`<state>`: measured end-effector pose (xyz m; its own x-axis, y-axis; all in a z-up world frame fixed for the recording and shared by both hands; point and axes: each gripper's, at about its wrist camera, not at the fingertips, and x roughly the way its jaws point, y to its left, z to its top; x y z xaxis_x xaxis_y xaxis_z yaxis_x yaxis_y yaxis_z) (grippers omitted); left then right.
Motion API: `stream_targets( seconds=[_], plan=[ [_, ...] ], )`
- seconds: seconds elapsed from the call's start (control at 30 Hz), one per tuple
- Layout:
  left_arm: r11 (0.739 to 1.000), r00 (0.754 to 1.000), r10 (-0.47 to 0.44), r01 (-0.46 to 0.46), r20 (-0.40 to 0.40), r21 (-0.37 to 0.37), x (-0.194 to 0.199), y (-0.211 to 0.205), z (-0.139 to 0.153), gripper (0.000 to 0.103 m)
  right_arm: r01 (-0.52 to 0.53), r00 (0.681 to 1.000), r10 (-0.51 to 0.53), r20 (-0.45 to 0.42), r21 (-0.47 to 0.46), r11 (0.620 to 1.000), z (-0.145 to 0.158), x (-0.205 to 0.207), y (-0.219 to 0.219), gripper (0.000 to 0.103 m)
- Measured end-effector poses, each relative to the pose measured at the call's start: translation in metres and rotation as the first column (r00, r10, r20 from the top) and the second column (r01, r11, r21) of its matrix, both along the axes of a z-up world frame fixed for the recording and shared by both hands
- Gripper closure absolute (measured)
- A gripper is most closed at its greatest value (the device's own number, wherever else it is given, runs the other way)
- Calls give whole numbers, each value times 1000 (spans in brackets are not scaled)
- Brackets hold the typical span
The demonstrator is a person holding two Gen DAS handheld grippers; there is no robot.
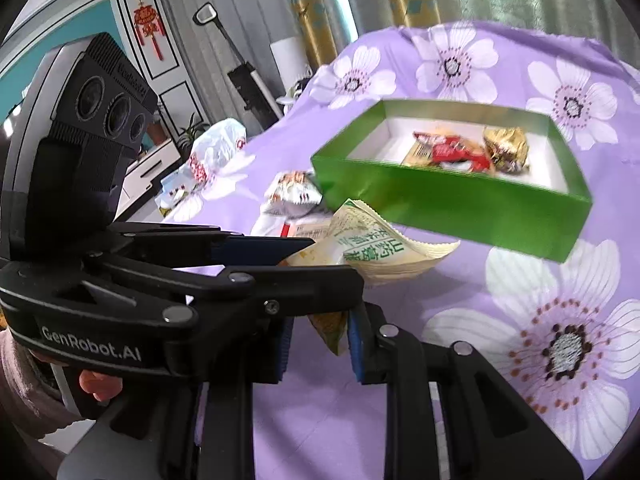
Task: Organize snacks
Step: 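Carry the clear bag over the green box and lower it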
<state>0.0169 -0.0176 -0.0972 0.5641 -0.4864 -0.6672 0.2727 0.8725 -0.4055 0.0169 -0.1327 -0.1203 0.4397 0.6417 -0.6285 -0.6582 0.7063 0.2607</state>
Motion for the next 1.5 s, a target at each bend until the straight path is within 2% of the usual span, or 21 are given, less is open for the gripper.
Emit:
stream_targets(
  seconds=[0.43,0.63,0.8,0.97,1.17,1.33,1.5],
  plan=[
    [999,996,-42,40,84,14,33,-15,35,59,50,995,-53,88,33,998,32,24,-18,79],
    [999,991,-49,47,125,20,63,-16,55,59,71,987,-77,138,48,996,50,51,-21,79],
    [999,992,-45,44,119,11,98,-14,61,59,86,983,-94,155,58,995,58,77,-22,79],
    [999,995,-31,32,90,-8,129,-8,55,59,98,985,-107,139,73,993,58,111,-21,79],
    [1000,1000,-7,7,20,-27,155,-1,29,59,106,990,-111,84,55,993,39,141,-14,78],
    [1000,1000,5,-6,-26,-27,166,0,9,59,115,993,-116,34,40,993,21,155,-12,78],
    [1000,999,11,-11,-30,-21,167,-1,4,59,116,993,-116,9,40,992,12,159,-10,77]
  ],
)
